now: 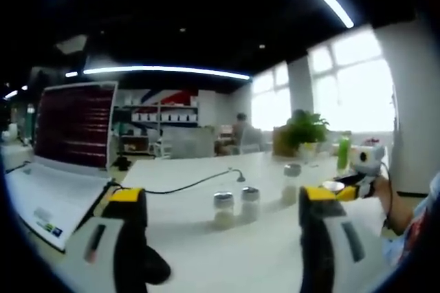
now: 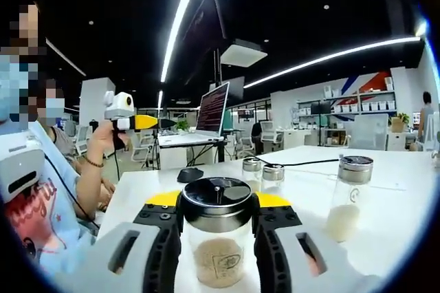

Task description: Rotate the seasoning bottle until the label or dispensing opening points toward the visible target arrow and the bottle remains upright within the marked orientation range

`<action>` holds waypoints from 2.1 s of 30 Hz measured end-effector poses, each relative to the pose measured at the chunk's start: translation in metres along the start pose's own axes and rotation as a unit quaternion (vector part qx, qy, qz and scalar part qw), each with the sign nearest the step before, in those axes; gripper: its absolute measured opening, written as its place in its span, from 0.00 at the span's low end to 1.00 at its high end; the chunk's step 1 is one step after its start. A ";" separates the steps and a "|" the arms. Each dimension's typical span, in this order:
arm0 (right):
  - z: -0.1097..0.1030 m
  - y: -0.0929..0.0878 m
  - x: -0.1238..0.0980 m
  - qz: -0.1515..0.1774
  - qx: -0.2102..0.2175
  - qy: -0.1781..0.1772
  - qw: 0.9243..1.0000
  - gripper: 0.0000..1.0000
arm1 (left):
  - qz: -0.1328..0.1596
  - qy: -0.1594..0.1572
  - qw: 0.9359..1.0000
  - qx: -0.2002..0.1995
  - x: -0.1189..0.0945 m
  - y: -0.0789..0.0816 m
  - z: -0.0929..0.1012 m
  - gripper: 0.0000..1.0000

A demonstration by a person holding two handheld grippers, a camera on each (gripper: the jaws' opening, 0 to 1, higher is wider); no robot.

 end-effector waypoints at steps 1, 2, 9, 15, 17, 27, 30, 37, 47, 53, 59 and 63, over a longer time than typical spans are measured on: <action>0.000 0.000 0.000 0.001 0.000 -0.001 1.000 0.39 | 0.000 0.000 1.000 -0.001 0.000 0.000 -0.001 0.97; 0.000 0.000 0.000 0.001 0.001 -0.001 1.000 0.39 | -0.001 0.000 1.000 -0.002 0.000 0.000 -0.001 0.97; -0.001 -0.001 0.000 0.007 0.001 -0.012 1.000 0.39 | 0.001 0.000 1.000 -0.003 -0.001 0.000 -0.002 0.97; -0.005 -0.001 0.001 0.008 0.003 -0.037 0.999 0.39 | -0.002 -0.002 1.000 -0.003 0.000 -0.001 -0.001 0.97; -0.007 0.000 0.001 0.001 -0.001 -0.049 0.999 0.39 | -0.002 -0.002 1.000 -0.003 0.000 -0.001 -0.001 0.97; -0.010 -0.002 0.001 0.008 0.005 -0.075 0.997 0.39 | 0.000 -0.002 1.000 0.000 -0.003 0.000 0.003 0.97; -0.011 -0.002 0.001 0.006 0.013 -0.086 0.996 0.39 | 0.001 -0.004 1.000 0.002 -0.003 0.000 0.004 0.97; -0.015 -0.003 0.001 0.007 0.019 -0.116 0.993 0.39 | -0.004 -0.002 1.000 -0.001 0.001 -0.002 0.002 0.97; -0.016 -0.003 0.002 0.011 0.027 -0.141 0.990 0.38 | -0.002 -0.002 1.000 -0.001 0.000 -0.002 0.002 0.97; -0.018 -0.004 0.003 0.015 0.036 -0.164 0.986 0.38 | -0.005 -0.003 1.000 -0.002 0.000 -0.003 0.002 0.96; -0.021 -0.005 0.005 0.021 0.047 -0.184 0.982 0.38 | -0.006 -0.003 1.000 0.001 -0.001 -0.001 0.006 0.96; -0.022 -0.005 0.006 0.022 0.048 -0.195 0.979 0.38 | 0.004 -0.015 1.000 0.011 -0.005 0.003 0.013 0.97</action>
Point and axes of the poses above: the point that each gripper's makers call its tool centre point, and the gripper's own axes: x roughly forward along the fingers, z roughly to its right, y roughly out of its top, the point moved 8 cm from there along -x, roughly backward along the fingers, and after that the axes turned 15 degrees about -z, right-handed, at the moved point
